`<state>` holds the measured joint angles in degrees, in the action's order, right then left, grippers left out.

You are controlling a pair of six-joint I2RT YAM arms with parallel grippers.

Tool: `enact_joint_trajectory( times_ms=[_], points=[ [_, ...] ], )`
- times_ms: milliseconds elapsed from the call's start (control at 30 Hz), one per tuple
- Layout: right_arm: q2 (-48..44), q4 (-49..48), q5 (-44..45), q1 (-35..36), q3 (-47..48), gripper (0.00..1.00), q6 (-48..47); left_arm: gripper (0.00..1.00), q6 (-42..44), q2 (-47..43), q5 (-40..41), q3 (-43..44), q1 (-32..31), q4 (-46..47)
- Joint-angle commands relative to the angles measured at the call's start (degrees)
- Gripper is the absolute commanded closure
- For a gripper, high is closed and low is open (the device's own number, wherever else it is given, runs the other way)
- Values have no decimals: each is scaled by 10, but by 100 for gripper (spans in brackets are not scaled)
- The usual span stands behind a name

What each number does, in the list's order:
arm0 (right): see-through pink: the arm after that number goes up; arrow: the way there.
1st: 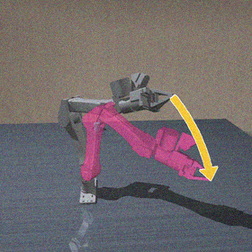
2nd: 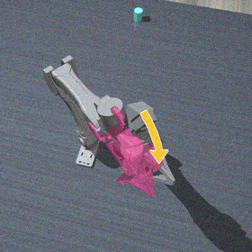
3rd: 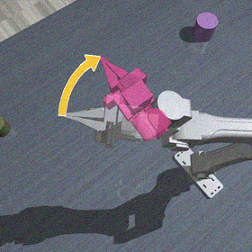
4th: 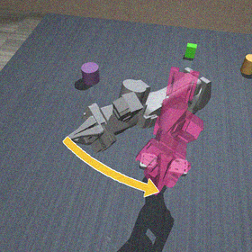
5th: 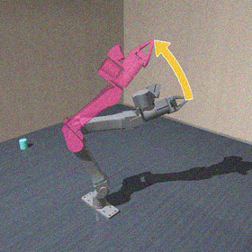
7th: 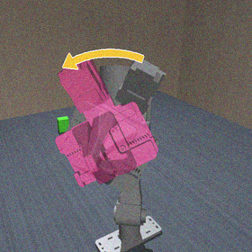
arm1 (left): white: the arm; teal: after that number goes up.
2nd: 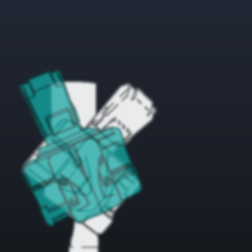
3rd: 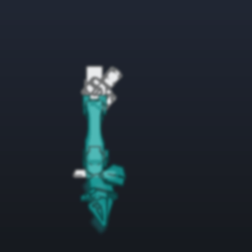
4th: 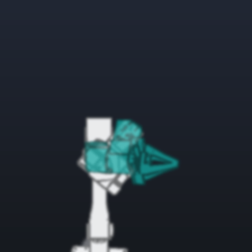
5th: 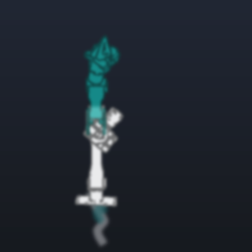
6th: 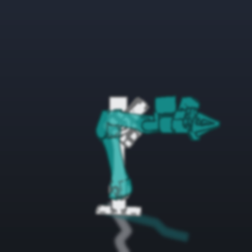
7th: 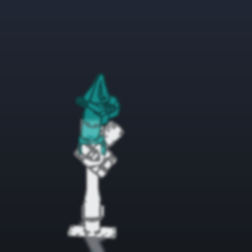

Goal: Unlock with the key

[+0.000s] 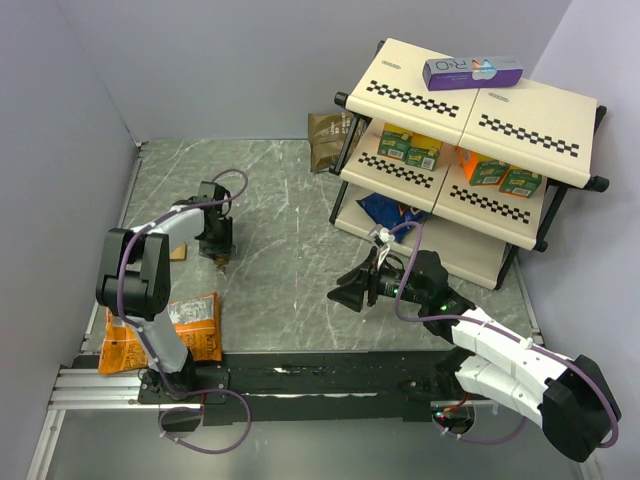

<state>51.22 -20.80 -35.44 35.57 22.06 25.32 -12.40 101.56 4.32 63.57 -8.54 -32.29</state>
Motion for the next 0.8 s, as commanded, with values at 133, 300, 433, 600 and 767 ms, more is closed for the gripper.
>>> enact_joint_trajectory(
  times_ms=[133, 300, 433, 600, 767],
  points=[
    [-13, -25, -8, -4, -1, 30, 3, 99, 30, 40, 66, 34, 22, -8],
    [-9, -25, -7, -4, 0, 29, 2, 99, 28, 41, 73, 32, 22, -10],
    [-6, -21, -3, -4, 2, 29, 0, 87, 26, 40, 58, 34, 22, -10],
    [-8, 8, 12, -4, 10, 28, -11, 38, 29, 14, 36, 25, 22, 3],
    [-24, 41, 37, -5, 16, 28, -31, 14, 28, -23, 23, 20, 22, 15]
  ],
)
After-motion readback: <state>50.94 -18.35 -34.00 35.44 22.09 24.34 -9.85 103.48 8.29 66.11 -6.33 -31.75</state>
